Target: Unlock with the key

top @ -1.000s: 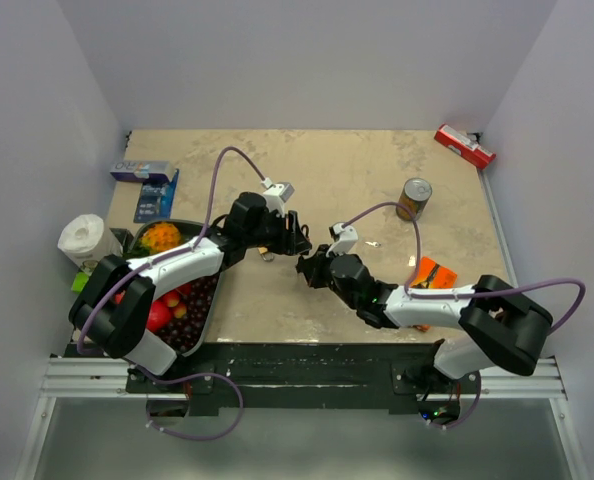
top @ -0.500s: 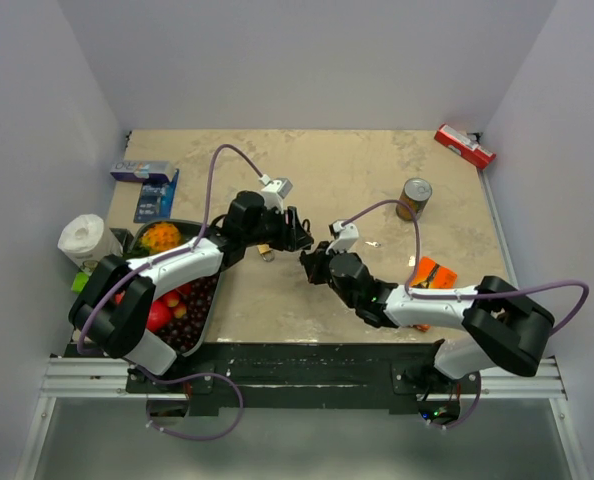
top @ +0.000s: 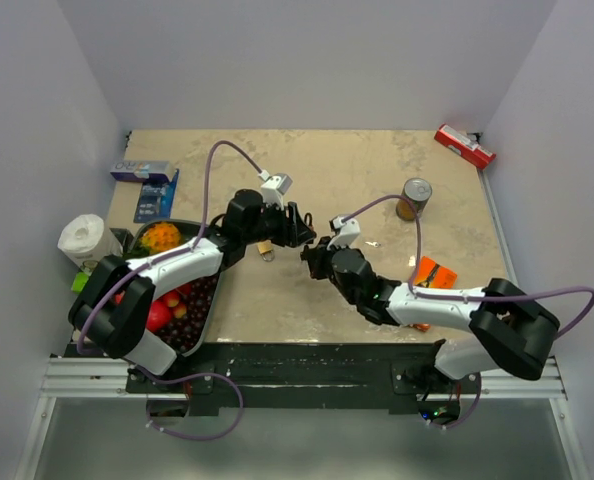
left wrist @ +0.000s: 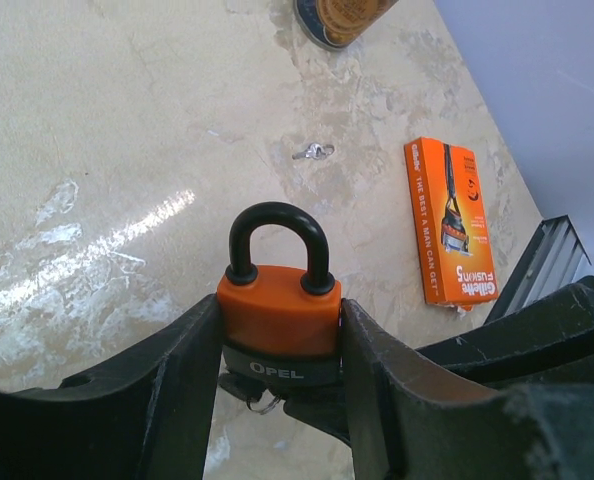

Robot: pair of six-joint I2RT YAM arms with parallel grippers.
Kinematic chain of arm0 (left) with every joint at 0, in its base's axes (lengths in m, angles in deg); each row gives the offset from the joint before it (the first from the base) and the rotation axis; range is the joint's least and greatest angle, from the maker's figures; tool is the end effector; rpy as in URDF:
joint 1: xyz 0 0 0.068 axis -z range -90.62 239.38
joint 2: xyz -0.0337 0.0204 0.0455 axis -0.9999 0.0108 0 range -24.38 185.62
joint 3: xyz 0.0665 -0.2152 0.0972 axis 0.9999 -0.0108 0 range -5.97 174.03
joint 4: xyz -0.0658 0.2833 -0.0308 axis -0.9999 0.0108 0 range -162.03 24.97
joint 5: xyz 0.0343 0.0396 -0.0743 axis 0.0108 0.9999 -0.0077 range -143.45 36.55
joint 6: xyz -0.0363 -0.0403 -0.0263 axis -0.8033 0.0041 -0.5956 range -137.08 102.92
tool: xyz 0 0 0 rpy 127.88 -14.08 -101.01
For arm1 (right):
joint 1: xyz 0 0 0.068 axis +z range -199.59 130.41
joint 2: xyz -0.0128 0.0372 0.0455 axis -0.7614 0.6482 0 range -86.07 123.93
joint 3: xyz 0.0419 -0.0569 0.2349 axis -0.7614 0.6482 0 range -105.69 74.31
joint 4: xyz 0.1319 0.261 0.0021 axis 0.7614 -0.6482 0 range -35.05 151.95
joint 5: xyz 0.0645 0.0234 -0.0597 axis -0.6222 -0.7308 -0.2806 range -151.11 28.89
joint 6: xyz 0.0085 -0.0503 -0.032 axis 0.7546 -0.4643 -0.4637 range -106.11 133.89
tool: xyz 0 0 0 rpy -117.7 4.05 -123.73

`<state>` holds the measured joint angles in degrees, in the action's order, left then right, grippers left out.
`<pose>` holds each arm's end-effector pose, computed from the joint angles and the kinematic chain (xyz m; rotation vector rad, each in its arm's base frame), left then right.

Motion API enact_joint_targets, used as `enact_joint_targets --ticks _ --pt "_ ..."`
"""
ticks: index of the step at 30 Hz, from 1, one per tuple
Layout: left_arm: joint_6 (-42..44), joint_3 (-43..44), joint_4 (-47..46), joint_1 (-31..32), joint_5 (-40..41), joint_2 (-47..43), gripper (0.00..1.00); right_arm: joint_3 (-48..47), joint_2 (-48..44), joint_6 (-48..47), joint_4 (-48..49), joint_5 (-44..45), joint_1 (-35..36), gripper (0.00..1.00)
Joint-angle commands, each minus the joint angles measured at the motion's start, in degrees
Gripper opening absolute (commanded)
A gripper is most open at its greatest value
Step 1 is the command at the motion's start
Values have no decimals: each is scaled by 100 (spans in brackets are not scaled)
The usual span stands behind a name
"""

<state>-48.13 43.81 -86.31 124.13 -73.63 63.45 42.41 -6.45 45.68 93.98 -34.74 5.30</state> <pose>0.2977 -0.2252 0.1781 0.3135 2.1048 -1.0648 0.1996 0.2492 0.1491 -0.0482 1.8628 0.6418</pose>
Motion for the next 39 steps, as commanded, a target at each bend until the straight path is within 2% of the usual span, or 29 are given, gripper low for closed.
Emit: enact_joint_targets --ticks 1,10,24,33,34,36,37,39 --pt "72 32 101 129 -398 -222 0 -141 -534 28 1147 -254 -277 0" --pt "20 -29 -452 94 -1207 -337 0 421 -1237 143 1534 -1730 -1085 0" --pt "46 -65 -1023 85 -1997 -486 0 518 -1739 178 1508 -2776 -1613 0" --pt "64 -39 -1015 85 -2007 -478 0 246 -1765 -50 1034 -3032 -1684 0" --pt "72 -30 -989 85 -1981 -469 0 211 -1765 -85 833 -3085 -1684 1" --pt "90 -38 -954 33 -1911 -469 0 167 -1774 -164 665 -3146 -1692 10" --pt "81 -47 -945 7 -1884 -460 0 175 -1800 -182 542 -3173 -1675 20" --pt "-6 -65 -953 -125 -1875 -399 0 263 -1835 -217 427 -3252 -1684 30"
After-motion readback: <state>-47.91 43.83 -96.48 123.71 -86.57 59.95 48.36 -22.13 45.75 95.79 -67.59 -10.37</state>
